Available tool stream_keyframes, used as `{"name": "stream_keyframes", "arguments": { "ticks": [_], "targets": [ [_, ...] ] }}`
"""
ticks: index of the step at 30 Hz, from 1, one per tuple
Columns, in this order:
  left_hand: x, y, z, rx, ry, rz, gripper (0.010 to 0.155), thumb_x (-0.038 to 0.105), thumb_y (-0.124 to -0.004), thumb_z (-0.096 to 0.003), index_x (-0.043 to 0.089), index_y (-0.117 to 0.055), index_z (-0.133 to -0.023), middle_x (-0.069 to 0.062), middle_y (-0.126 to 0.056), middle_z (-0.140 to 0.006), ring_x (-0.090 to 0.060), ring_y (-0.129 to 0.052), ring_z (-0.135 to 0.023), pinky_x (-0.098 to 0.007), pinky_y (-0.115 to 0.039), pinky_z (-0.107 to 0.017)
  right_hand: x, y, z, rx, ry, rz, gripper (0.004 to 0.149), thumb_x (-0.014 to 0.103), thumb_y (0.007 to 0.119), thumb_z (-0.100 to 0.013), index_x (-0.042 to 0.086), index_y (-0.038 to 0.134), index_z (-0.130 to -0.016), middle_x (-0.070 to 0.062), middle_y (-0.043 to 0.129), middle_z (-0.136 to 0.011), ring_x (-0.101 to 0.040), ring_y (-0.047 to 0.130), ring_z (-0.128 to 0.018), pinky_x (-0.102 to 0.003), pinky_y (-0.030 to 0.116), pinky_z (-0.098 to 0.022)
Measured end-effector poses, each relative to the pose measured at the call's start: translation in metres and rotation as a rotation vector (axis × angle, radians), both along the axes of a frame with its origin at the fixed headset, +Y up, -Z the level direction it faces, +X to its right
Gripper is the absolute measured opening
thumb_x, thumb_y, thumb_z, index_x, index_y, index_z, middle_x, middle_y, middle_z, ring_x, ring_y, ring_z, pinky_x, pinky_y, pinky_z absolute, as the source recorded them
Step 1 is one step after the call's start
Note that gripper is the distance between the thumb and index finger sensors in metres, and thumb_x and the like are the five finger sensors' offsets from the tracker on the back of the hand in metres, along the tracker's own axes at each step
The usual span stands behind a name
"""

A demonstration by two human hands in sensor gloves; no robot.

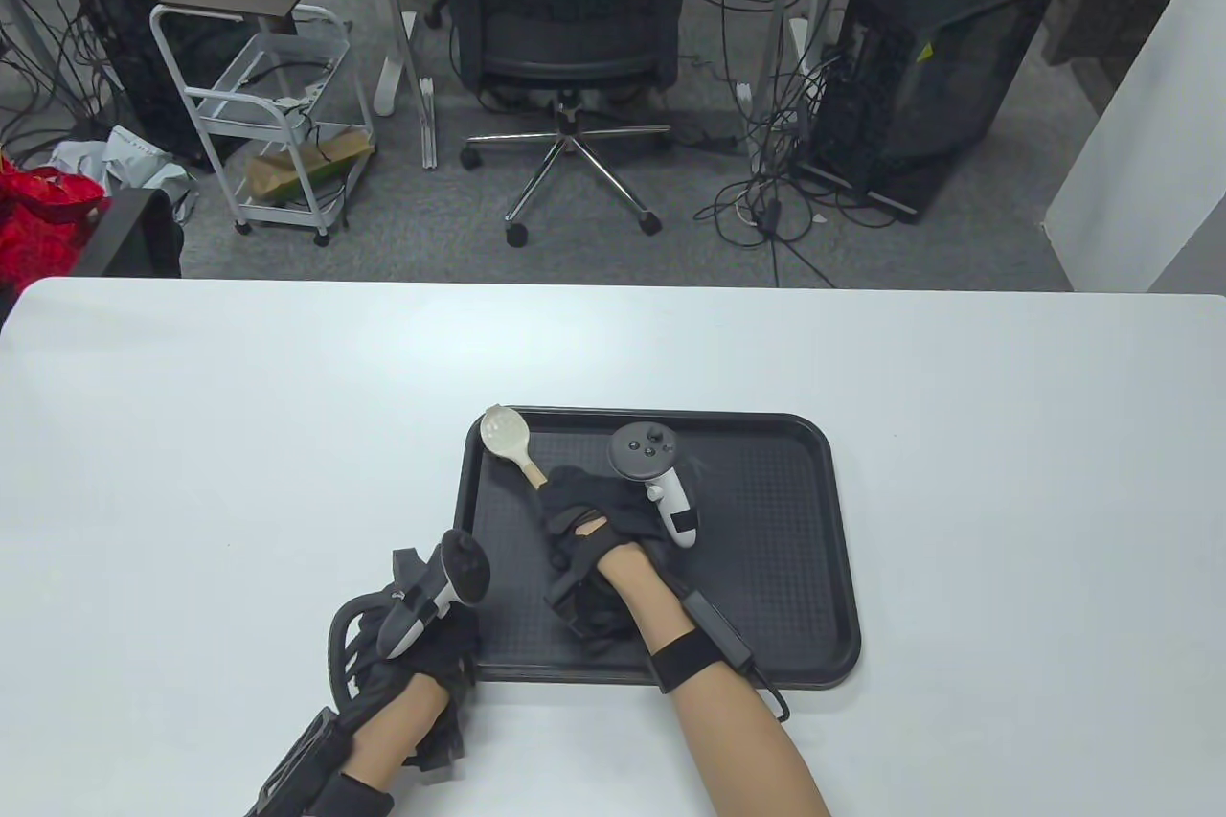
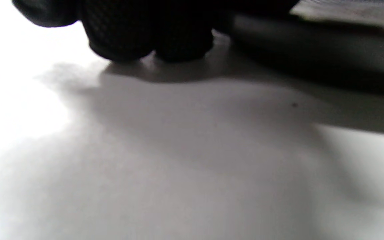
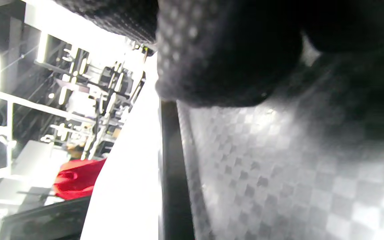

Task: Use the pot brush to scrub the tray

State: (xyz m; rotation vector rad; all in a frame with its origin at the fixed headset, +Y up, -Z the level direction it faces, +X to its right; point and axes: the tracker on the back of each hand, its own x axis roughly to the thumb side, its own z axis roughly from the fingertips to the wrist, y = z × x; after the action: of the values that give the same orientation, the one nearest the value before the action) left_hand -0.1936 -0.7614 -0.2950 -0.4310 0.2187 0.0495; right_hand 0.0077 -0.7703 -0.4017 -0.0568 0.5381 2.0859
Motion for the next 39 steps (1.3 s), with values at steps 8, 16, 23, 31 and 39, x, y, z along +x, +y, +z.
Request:
{"name": "stream_keyframes", "arguments": {
  "ticks": [8, 16, 23, 31, 39],
  "targets": [
    [0.0, 0.0, 0.0, 0.001, 0.004, 0.004, 0.068, 0.045, -0.073, -0.0446, 0.005, -0.051, -0.096, 0.0, -0.081, -0.073, -0.022, -0.092, -0.055, -0.051, -0.075, -0.049, 0.035, 0.018, 0.001, 0.042, -0.008, 0.176, 0.055, 0.036, 0.074, -0.051, 0.003, 0.064, -0.095, -0.016, 0.095, -0.062, -0.019, 0.102, -0.008, -0.038, 0.089, -0.007],
    [0.0, -0.001, 0.001, 0.001, 0.005, 0.005, 0.068, 0.045, -0.073, -0.0447, 0.006, -0.051, -0.096, 0.0, -0.081, -0.073, -0.022, -0.092, -0.055, -0.051, -0.075, -0.049, 0.082, 0.032, -0.002, -0.016, -0.006, 0.251, 0.055, 0.036, 0.073, -0.052, 0.004, 0.063, -0.096, -0.016, 0.094, -0.063, -0.019, 0.102, -0.009, -0.038, 0.089, -0.008],
    [0.0, -0.001, 0.0, 0.001, 0.006, 0.006, 0.068, 0.045, -0.073, -0.0447, 0.006, -0.051, -0.096, 0.0, -0.081, -0.073, -0.022, -0.092, -0.055, -0.051, -0.075, -0.049, 0.126, 0.041, -0.004, -0.073, -0.038, 0.275, 0.055, 0.036, 0.074, -0.052, 0.004, 0.064, -0.096, -0.016, 0.095, -0.062, -0.019, 0.103, -0.01, -0.038, 0.089, -0.008],
    [0.0, -0.001, 0.0, 0.0, 0.005, 0.005, 0.068, 0.045, -0.073, -0.0446, 0.006, -0.051, -0.096, 0.001, -0.082, -0.073, -0.022, -0.092, -0.055, -0.051, -0.075, -0.049, 0.186, 0.05, 0.0, -0.116, -0.115, 0.297, 0.054, 0.036, 0.075, -0.052, 0.003, 0.066, -0.095, -0.016, 0.095, -0.06, -0.019, 0.102, -0.009, -0.038, 0.088, -0.008],
    [0.0, -0.001, 0.0, 0.0, 0.006, 0.005, 0.068, 0.045, -0.073, -0.0447, 0.006, -0.051, -0.096, 0.001, -0.081, -0.073, -0.022, -0.092, -0.055, -0.051, -0.075, -0.049, 0.227, 0.055, 0.007, -0.142, -0.198, 0.325, 0.054, 0.036, 0.075, -0.052, 0.003, 0.066, -0.095, -0.016, 0.095, -0.059, -0.019, 0.101, -0.008, -0.038, 0.088, -0.007]
  ]
}}
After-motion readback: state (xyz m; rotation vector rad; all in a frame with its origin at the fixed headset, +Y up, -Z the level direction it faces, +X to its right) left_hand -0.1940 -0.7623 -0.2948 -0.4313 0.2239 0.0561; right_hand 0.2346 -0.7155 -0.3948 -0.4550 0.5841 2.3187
